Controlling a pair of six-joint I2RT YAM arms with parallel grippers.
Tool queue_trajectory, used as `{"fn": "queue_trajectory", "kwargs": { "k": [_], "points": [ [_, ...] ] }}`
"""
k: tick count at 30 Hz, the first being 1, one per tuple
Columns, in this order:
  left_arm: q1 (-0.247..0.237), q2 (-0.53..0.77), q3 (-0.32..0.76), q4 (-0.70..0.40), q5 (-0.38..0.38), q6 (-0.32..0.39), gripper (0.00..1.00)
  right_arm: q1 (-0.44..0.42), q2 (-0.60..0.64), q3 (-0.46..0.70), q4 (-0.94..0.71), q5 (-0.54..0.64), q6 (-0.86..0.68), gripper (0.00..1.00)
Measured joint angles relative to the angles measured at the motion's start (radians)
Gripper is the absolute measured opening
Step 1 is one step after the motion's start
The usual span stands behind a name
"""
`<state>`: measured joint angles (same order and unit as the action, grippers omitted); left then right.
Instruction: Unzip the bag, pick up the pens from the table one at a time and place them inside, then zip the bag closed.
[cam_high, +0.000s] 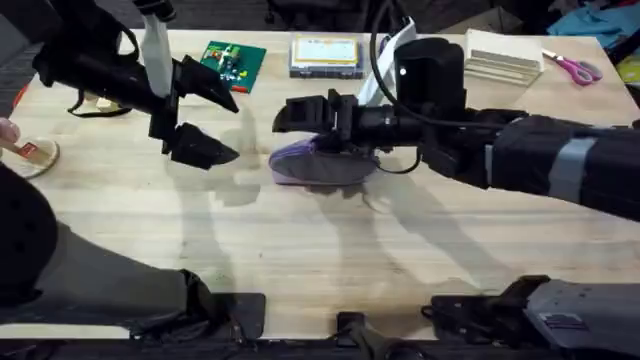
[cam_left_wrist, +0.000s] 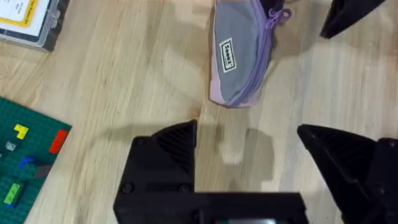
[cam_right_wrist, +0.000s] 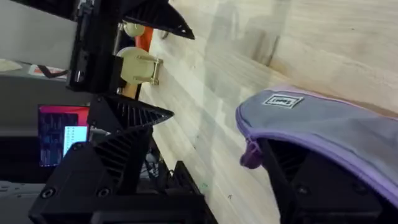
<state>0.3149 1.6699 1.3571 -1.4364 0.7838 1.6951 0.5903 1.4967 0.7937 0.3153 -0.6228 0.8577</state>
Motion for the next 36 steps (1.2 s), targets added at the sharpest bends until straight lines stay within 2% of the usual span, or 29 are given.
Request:
{"fn": "queue_trajectory", "kwargs": {
  "k": [22,36],
  "points": [
    [0.0,0.0,0.0,-0.004,0.0,0.0,0.993,-0.027,-0.114,0.0,-0.212,-0.034,-0.135,0.997],
    [0.0,0.0,0.0,-0.004,0.0,0.0,0.992,-0.032,-0.135,0.0,-0.27,-0.037,-0.2,0.997]
  ]
}}
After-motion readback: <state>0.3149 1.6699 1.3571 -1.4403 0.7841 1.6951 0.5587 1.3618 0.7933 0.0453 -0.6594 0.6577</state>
